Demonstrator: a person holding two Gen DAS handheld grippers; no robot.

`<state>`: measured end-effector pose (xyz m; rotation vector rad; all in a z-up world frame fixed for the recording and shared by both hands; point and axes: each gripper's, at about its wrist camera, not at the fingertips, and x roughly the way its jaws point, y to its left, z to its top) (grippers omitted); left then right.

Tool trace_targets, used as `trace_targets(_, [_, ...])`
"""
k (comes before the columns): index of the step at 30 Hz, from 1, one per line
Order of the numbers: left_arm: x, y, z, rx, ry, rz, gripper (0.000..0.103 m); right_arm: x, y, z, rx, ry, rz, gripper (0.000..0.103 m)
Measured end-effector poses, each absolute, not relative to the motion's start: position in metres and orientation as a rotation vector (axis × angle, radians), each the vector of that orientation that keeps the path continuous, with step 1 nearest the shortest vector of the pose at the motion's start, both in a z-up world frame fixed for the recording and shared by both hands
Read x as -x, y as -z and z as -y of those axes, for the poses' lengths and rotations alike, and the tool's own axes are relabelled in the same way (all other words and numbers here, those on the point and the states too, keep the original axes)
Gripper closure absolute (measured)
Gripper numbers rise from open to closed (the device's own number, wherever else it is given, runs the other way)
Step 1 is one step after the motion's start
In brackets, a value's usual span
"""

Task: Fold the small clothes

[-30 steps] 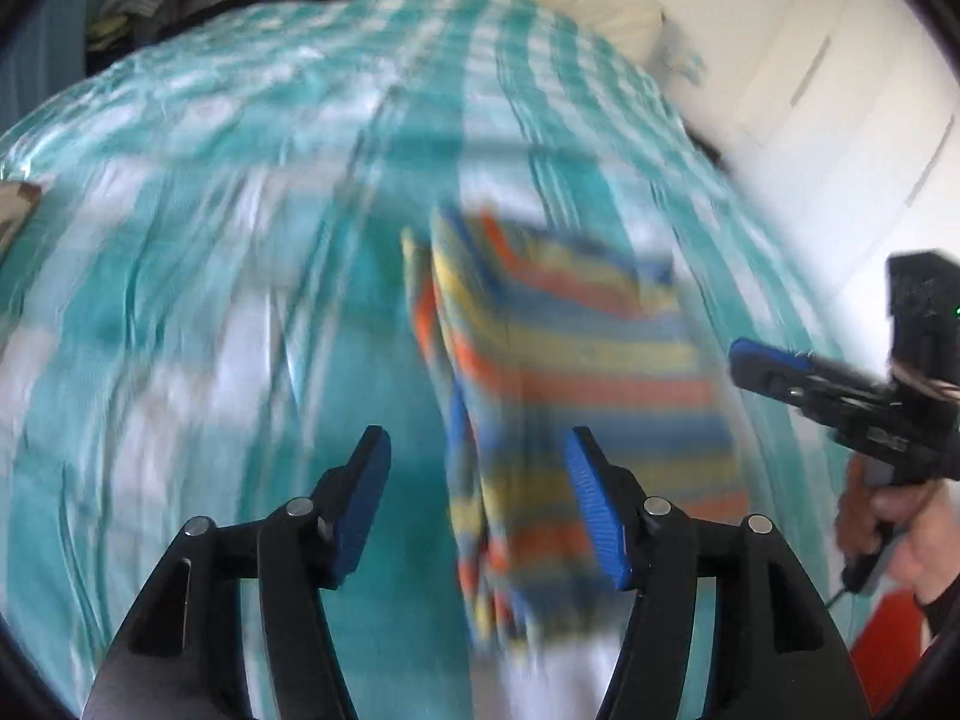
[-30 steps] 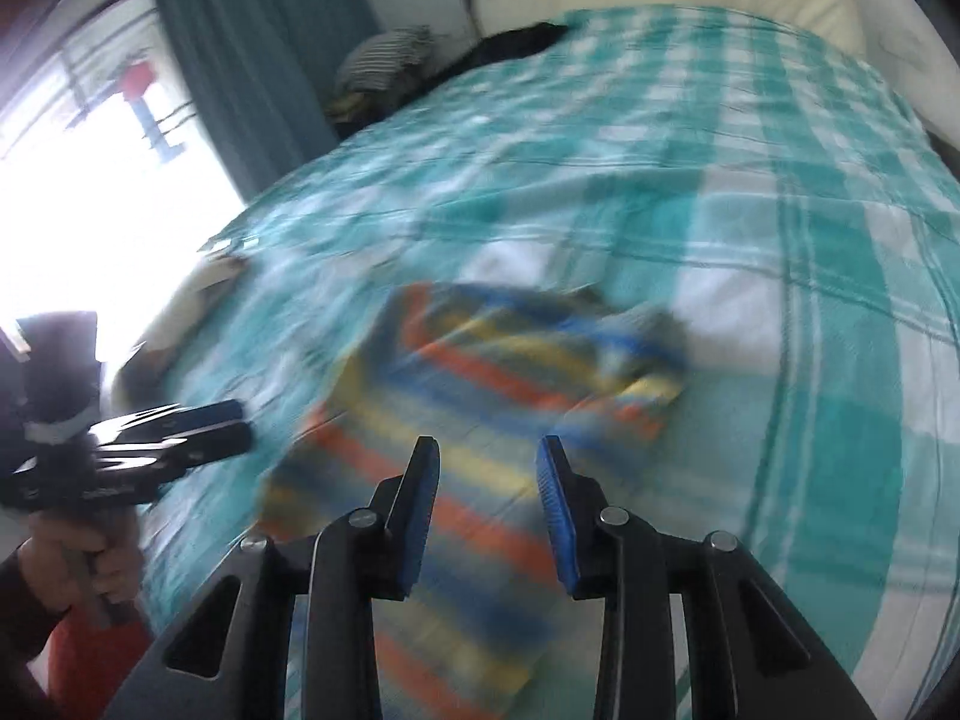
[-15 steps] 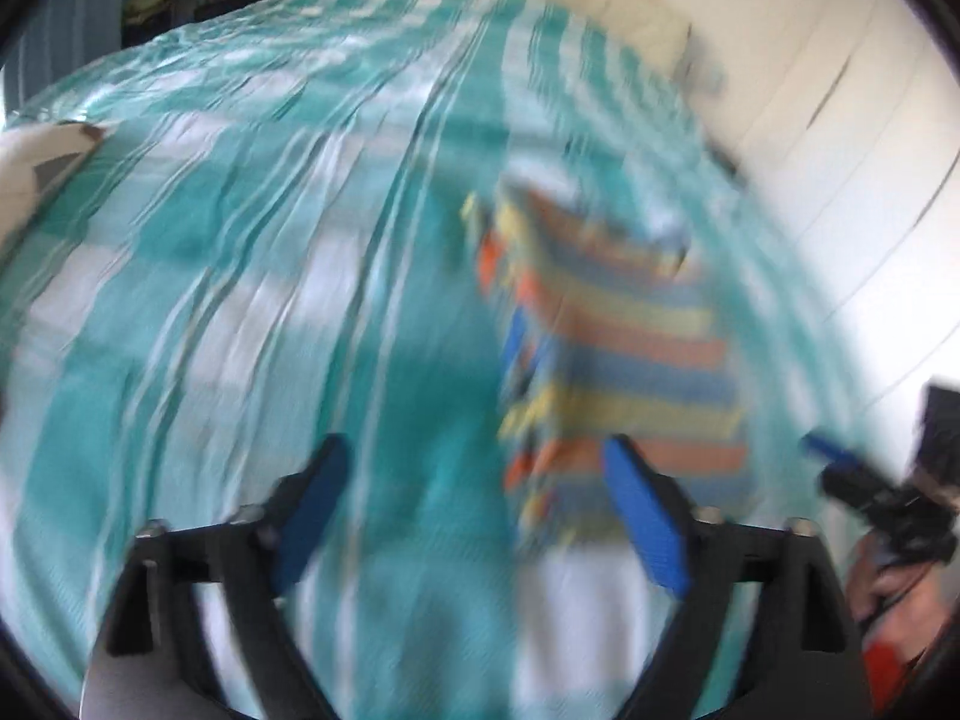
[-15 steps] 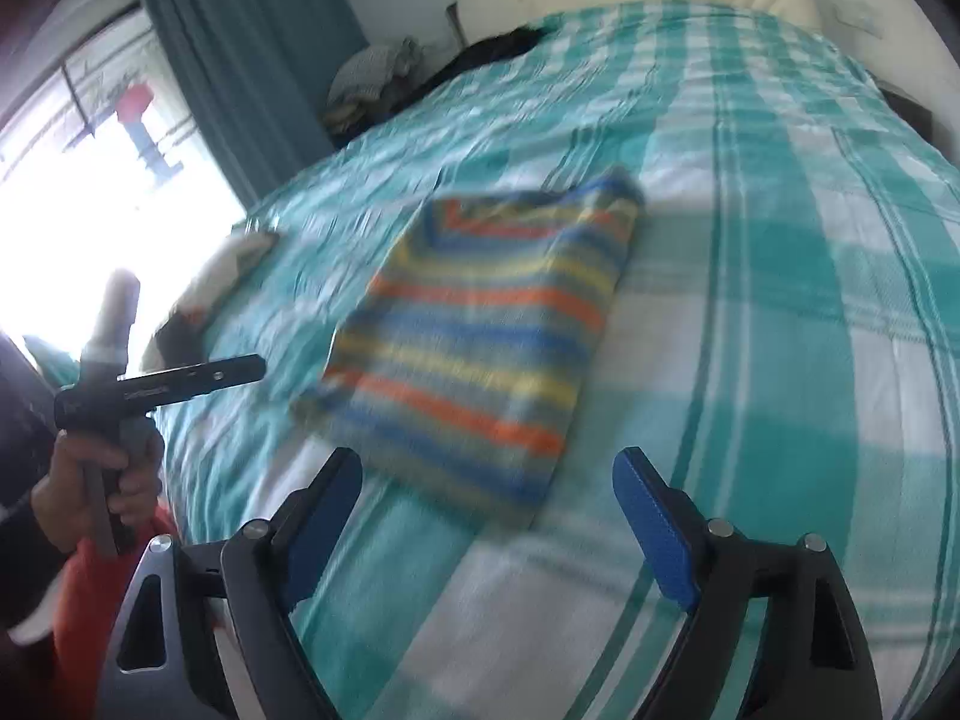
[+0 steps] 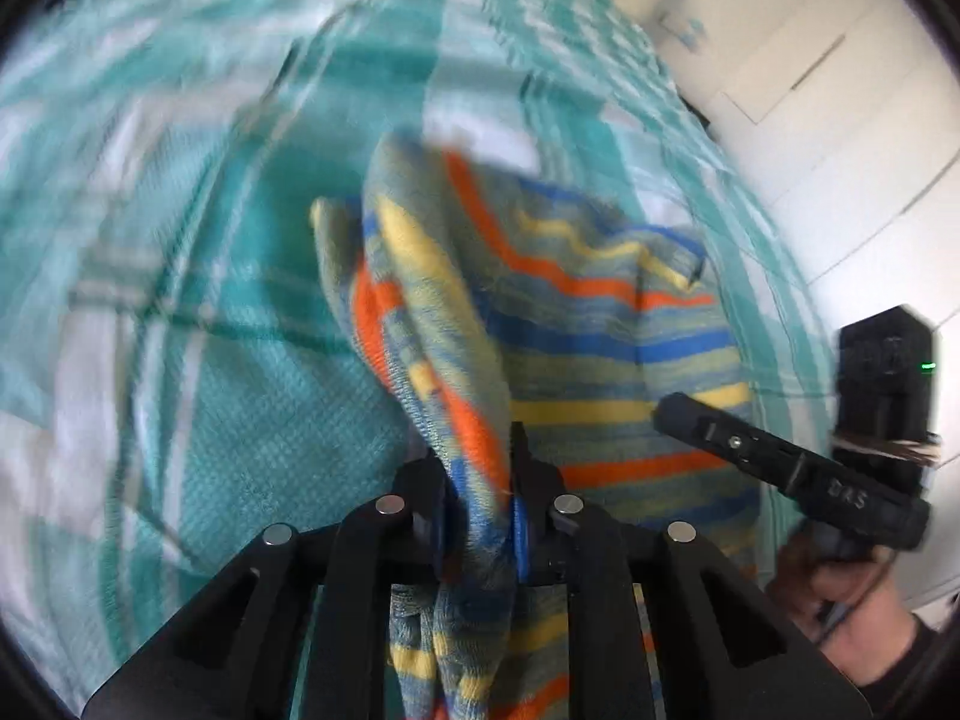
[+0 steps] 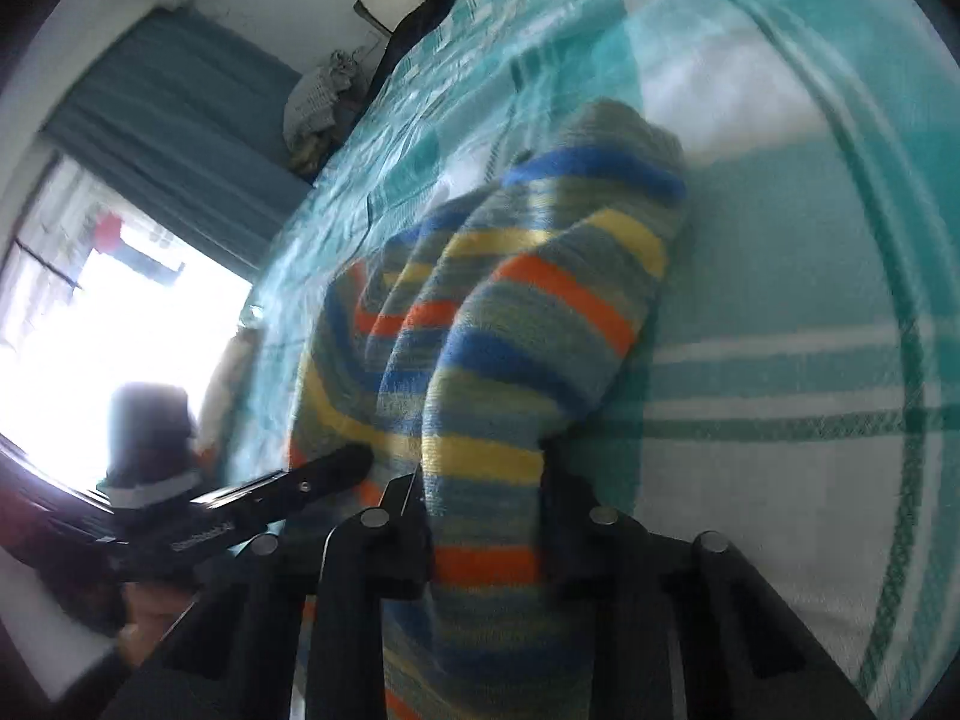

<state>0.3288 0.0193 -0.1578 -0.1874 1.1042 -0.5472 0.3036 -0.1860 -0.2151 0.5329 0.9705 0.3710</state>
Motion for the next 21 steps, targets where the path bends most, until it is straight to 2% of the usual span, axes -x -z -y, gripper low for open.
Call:
trace_targets(5, [-0.305, 0.082, -0.006, 0.19, 0.617, -0.942, 0.089, -0.27, 0.139, 0.181, -0.346, -0.384, -0.817, 0.079])
trace_targets(10, [-0.29, 0.006, 0.015, 0.213, 0.713, -0.803, 0.087, -0.245, 0.048, 0.212, -0.31, -0.402, -0.667, 0.078])
trace_targets(12, [-0.294, 0.003, 0.027, 0.212, 0.715, -0.824, 0.073, -0.245, 0.032, 0.229, -0.339, -0.397, -0.664, 0.076])
trace_targets(13, [-0.297, 0.012, 0.034, 0.205, 0.701, -0.864, 0.048, -0.246, 0.032, 0.241, -0.359, -0.38, -0.679, 0.074])
trace_targets(14, [-0.298, 0.03, 0.038, 0.189, 0.653, -0.912, 0.027, -0.25, 0.037, 0.25, -0.369, -0.358, -0.7, 0.063])
trace_targets(15, [-0.294, 0.051, 0.037, 0.172, 0.58, -0.947, 0.026, -0.249, 0.048, 0.261, -0.37, -0.321, -0.73, 0.038])
trace_targets(16, [-0.289, 0.067, 0.035, 0.15, 0.524, -0.977, 0.028, -0.244, 0.063, 0.272, -0.347, -0.247, -0.777, 0.027])
trace_targets(17, [-0.277, 0.087, 0.03, 0.115, 0.473, -1.016, 0.028, -0.234, 0.08, 0.282, -0.319, -0.168, -0.824, 0.021])
trace_targets(21, [-0.195, 0.133, 0.0, 0.01, 0.394, -1.041, 0.027, -0.156, 0.136, 0.303, -0.278, -0.041, -0.93, 0.02])
